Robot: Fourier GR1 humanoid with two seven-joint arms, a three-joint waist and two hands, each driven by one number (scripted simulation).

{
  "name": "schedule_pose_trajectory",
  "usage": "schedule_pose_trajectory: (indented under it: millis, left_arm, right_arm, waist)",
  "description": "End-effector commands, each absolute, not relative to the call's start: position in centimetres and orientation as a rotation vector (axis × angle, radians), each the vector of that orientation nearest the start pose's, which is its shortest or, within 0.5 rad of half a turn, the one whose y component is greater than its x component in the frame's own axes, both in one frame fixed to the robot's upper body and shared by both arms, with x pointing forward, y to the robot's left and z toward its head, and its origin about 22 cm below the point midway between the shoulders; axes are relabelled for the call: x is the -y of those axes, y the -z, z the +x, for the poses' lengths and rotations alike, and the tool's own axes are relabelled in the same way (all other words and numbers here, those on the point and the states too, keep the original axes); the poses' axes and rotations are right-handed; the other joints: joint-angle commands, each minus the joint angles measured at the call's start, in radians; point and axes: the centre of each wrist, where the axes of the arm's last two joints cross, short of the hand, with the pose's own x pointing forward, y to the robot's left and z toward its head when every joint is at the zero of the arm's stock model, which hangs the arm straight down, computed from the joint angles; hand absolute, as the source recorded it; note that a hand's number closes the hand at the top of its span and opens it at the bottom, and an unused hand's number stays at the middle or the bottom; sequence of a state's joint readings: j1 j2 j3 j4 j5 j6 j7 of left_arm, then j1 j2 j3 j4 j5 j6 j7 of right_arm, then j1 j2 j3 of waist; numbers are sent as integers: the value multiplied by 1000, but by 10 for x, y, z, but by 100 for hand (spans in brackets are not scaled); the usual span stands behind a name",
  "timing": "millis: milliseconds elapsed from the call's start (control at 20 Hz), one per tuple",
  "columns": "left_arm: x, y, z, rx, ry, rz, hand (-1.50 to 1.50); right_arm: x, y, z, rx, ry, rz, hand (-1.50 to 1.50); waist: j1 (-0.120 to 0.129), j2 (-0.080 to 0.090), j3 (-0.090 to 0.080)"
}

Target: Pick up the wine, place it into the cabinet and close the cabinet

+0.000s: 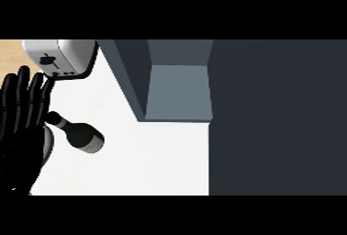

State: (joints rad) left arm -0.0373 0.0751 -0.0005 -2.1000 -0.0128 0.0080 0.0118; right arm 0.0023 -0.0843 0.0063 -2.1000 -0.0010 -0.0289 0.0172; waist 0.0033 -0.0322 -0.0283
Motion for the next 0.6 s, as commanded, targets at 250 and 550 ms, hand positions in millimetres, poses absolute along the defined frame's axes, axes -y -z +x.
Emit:
schedule_pose_trajectory:
  millis: [250, 550]
  left_arm:
    - [-216, -108, 222, 2052, -125, 554, -150]
    - [-160, -104, 227, 1944, -391, 226, -150]
  right_arm:
    - [239, -131, 171, 2085, -124, 2, -150]
    - [227, -141, 149, 1926, -240, 212, -150]
  waist:
    - [-28, 27, 30]
    - [-18, 30, 28]
